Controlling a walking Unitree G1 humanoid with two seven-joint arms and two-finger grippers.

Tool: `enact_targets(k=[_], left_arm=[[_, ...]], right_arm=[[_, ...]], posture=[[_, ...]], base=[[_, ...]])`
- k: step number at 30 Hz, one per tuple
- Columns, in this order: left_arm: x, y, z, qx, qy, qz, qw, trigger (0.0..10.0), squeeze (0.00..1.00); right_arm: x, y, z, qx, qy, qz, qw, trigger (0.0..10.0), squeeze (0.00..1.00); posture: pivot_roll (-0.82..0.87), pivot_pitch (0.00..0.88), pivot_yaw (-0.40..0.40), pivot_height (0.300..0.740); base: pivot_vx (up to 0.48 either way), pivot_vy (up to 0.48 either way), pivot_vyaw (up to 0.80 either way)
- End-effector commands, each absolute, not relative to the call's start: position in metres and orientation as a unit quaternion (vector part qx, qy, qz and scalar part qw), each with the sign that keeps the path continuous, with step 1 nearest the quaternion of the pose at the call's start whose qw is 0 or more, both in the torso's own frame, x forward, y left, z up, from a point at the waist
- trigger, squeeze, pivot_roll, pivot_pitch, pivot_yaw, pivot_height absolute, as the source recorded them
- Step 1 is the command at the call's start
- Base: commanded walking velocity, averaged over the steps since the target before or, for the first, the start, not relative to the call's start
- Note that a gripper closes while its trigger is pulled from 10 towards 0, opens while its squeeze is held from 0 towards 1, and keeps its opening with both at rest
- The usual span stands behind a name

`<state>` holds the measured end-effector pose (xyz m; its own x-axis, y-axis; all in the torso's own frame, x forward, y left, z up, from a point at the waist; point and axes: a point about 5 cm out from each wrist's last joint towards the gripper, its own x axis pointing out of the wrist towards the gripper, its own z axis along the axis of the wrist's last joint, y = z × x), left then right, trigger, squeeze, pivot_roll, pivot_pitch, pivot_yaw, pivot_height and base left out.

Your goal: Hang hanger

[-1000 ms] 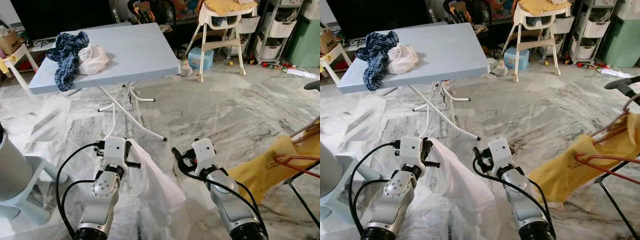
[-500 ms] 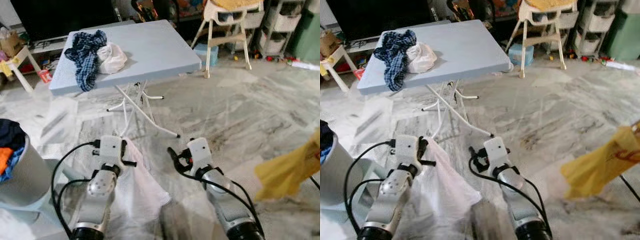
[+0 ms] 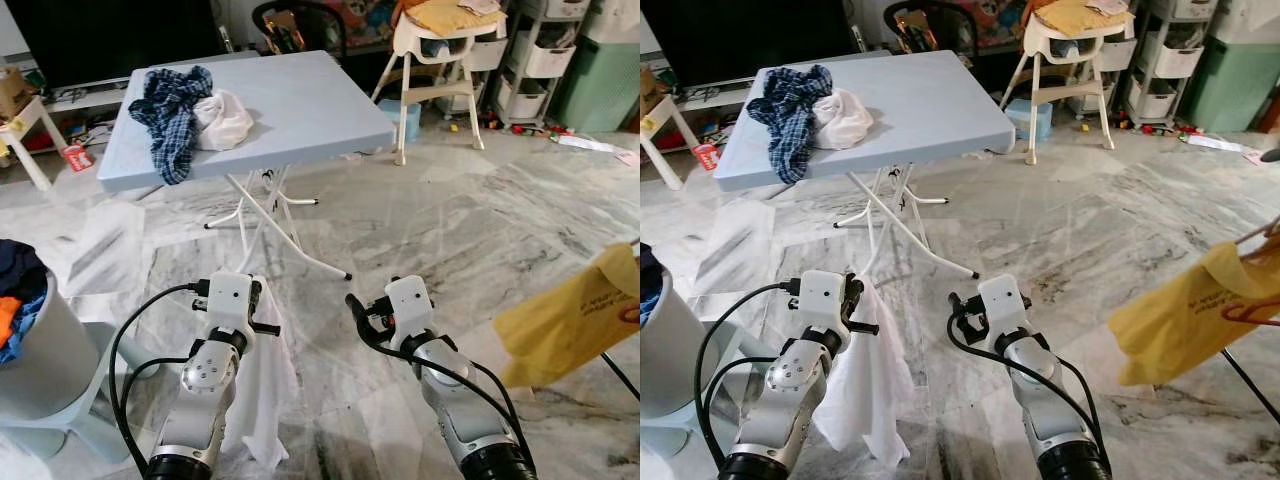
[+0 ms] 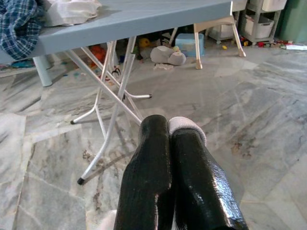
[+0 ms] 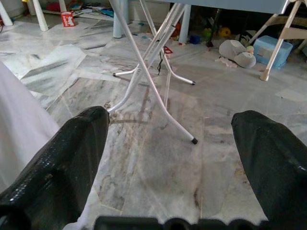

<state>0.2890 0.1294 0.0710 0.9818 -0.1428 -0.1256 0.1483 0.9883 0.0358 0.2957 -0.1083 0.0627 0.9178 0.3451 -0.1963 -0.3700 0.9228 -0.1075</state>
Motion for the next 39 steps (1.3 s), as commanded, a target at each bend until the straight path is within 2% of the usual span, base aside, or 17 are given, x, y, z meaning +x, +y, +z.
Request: enact_targets(k=[1,11,12,15,18,23,29,36,39], left_arm=[[0.293,0.13,0.079,0.022,0.045,-0.07,0.996,10.0,0.0],[0.293,0.13,0.079,0.018,0.049,-0.078,0.996,10.0,0.0],[0.295,0.124,0.088,0.032,0.034,-0.099,0.994,10.0,0.0],[0.297,0.122,0.096,0.042,0.019,-0.11,0.993,10.0,0.0],[0.3,0.123,0.116,0.063,-0.02,-0.117,0.991,10.0,0.0],[0.303,0.118,0.134,0.058,-0.044,-0.142,0.987,10.0,0.0],[0.301,0.089,0.159,0.027,-0.081,-0.234,0.969,10.0,0.0],[0.299,0.071,0.164,0.024,-0.082,-0.276,0.957,10.0,0.0],[0.299,0.065,0.169,0.014,-0.089,-0.29,0.953,10.0,0.0]], right_arm=[[0.297,-0.105,0.065,-0.072,0.082,0.188,0.976,10.0,0.0],[0.295,-0.107,0.065,-0.073,0.079,0.193,0.975,10.0,0.0],[0.292,-0.111,0.065,-0.101,0.072,0.23,0.965,10.0,0.0],[0.291,-0.116,0.062,-0.139,0.076,0.256,0.954,10.0,0.0],[0.294,-0.143,0.052,-0.239,0.111,0.279,0.923,10.0,0.0],[0.295,-0.164,0.043,-0.292,0.161,0.317,0.888,10.0,0.0],[0.294,-0.146,0.048,-0.235,0.158,0.409,0.867,10.0,0.0],[0.292,-0.121,0.048,-0.204,0.147,0.465,0.849,10.0,0.0],[0.292,-0.113,0.049,-0.191,0.143,0.47,0.85,10.0,0.0]], posture=[[-0.06,0.0,0.068,0.74],[-0.07,0.0,0.067,0.74],[-0.06,0.0,0.066,0.74],[-0.06,0.0,0.066,0.74],[-0.05,0.002,0.068,0.74],[-0.04,0.006,0.068,0.74],[-0.02,0.01,0.074,0.74],[-0.02,0.011,0.082,0.74],[-0.02,0.011,0.082,0.74]], base=[[0.0,0.0,0.0],[0.0,0.0,0.0],[0.0,0.0,0.0],[0.0,0.0,0.0],[0.0,0.0,0.0],[0.0,0.0,0.0],[0.0,0.0,0.0],[0.0,0.0,0.0],[0.0,0.0,0.0]])
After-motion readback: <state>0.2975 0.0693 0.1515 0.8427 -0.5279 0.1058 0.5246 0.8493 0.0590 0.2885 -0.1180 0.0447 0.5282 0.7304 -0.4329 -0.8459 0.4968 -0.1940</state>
